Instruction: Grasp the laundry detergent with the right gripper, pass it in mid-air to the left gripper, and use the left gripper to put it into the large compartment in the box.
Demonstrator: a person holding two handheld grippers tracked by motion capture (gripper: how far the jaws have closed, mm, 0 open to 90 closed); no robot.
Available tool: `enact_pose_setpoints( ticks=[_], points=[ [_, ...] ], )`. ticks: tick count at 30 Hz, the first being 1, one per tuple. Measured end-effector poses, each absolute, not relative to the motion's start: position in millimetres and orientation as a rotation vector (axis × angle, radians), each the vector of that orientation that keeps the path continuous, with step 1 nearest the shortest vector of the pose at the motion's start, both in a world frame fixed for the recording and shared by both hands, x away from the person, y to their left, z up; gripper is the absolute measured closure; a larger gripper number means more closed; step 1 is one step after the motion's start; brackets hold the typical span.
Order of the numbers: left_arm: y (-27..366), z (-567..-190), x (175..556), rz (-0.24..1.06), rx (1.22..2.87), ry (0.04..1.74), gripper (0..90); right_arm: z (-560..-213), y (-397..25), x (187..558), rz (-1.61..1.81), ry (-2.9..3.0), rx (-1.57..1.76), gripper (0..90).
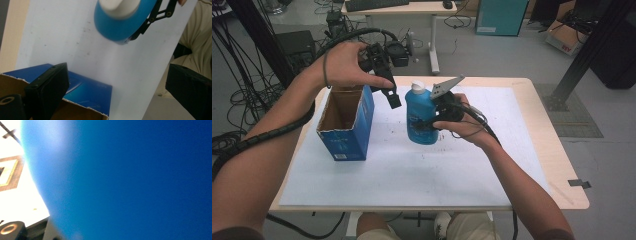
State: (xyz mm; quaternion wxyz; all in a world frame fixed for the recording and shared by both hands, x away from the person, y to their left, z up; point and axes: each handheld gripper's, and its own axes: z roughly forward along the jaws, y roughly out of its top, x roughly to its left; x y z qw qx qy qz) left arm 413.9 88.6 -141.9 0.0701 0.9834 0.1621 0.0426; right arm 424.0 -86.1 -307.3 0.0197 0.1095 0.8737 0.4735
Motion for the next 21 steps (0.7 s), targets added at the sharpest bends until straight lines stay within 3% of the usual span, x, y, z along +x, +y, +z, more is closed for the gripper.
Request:
enact_pose_setpoints(
  ticks=[13, 21],
  points=[
    [90.8, -148.0, 408.5, 0.02, 3.001, 0.391, 5.4, -303.6, -49.6, 413.6, 1.498, 2.749, 0.155, 44.4],
    [87.4, -149.4, 405.4, 0.007, 2.979, 0.414, 5.0, -300.3, -36.1, 409.7, 1.498, 2.759, 0.102, 44.3]
  ],
)
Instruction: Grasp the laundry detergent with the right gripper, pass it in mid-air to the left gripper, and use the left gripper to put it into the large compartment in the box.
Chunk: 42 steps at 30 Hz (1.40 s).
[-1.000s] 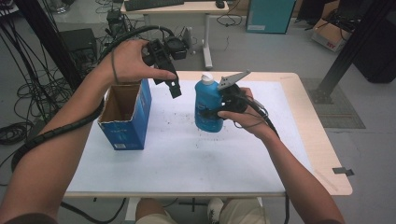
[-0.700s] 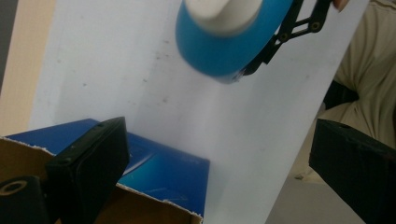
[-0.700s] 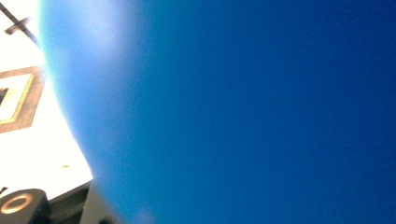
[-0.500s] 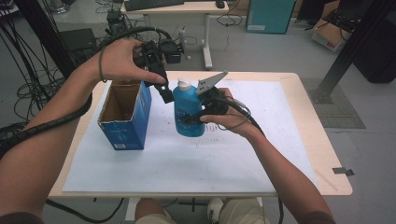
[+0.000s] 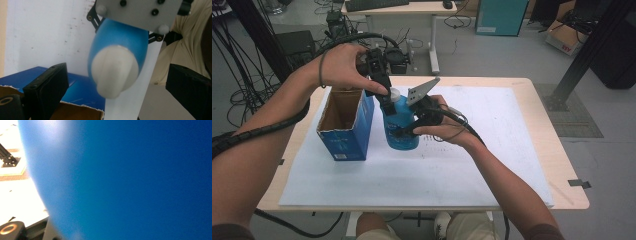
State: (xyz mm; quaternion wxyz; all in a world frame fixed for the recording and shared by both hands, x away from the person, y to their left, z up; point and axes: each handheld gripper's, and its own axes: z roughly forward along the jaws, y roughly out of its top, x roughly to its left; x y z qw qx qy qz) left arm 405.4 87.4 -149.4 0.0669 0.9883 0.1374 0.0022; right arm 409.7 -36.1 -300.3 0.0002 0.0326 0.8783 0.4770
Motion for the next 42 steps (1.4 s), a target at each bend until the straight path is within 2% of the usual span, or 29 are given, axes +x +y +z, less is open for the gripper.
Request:
enact_pose_setpoints(
  ticks=[15, 36, 42],
  points=[
    [80.2, -157.3, 410.3, -0.024, 2.996, 0.402, 5.0, -289.4, -33.3, 413.3, 1.518, 2.727, 0.033, 44.2],
    [79.1, -162.1, 411.6, 0.008, 2.992, 0.408, 4.9, -282.9, -32.9, 413.5, 1.537, 2.73, 0.025, 44.1],
    [78.7, -162.9, 408.8, -0.025, 2.963, 0.43, 4.9, -281.7, -32.1, 412.5, 1.542, 2.73, 0.021, 44.1]
  ],
)
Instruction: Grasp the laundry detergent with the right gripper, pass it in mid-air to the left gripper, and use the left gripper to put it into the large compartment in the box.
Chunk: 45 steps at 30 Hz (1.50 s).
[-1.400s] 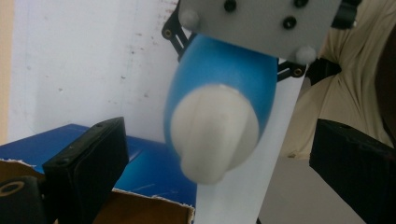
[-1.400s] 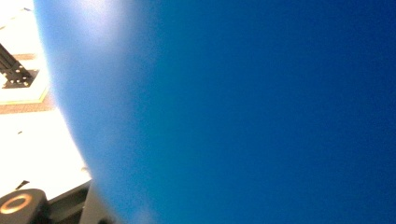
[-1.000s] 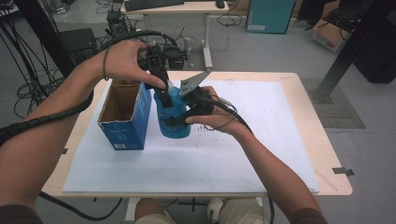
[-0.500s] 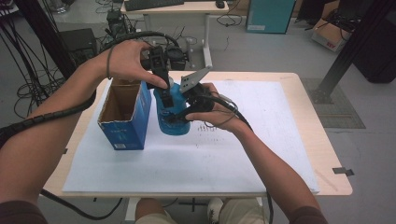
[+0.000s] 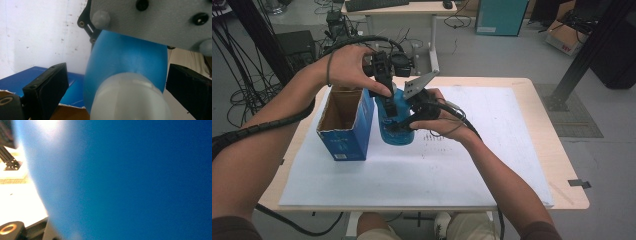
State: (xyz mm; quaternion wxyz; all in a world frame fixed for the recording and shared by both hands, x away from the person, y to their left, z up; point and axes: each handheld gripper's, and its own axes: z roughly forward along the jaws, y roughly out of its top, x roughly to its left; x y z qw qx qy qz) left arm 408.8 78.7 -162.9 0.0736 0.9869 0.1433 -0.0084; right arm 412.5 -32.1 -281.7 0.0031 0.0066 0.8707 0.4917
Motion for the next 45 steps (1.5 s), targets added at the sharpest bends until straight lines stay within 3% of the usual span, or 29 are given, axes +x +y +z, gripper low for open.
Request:
enact_pose_setpoints(
  ticks=[45],
  points=[
    [77.0, -163.0, 404.5, -0.063, 2.973, 0.41, 5.0, -278.2, -33.4, 410.8, 1.539, 2.713, 0.012, 44.0]
  ],
)
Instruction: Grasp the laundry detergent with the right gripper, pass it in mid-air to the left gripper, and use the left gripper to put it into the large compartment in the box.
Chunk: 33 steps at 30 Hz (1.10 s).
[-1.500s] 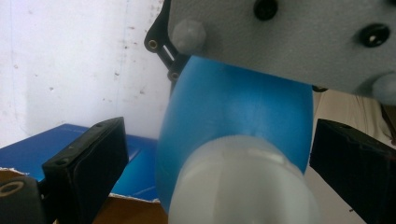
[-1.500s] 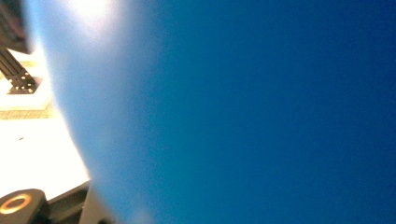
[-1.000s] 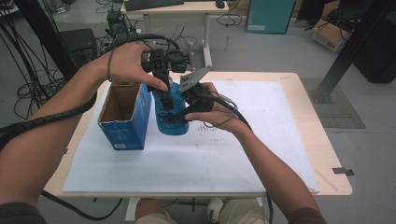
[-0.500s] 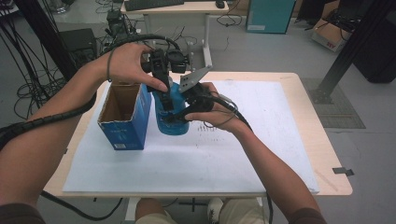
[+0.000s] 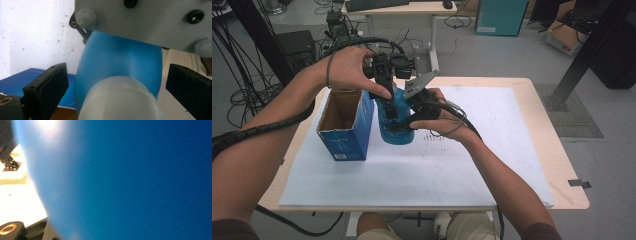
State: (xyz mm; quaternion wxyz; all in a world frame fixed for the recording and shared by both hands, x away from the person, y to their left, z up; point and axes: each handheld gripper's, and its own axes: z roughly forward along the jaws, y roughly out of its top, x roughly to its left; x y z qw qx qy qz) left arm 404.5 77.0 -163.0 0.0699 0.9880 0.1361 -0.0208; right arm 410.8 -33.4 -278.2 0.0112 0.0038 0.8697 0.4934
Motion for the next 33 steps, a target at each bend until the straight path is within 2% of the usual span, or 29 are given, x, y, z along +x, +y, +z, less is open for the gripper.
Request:
enact_pose_setpoints(
  ticks=[17, 33],
  points=[
    [77.1, -164.8, 403.8, -0.028, 2.969, 0.414, 4.9, -277.9, -34.4, 411.3, 1.543, 2.704, 0.006, 44.0],
    [79.2, -162.1, 401.4, -0.064, 2.98, 0.396, 4.9, -277.6, -32.9, 411.0, 1.536, 2.684, -0.012, 43.9]
  ],
)
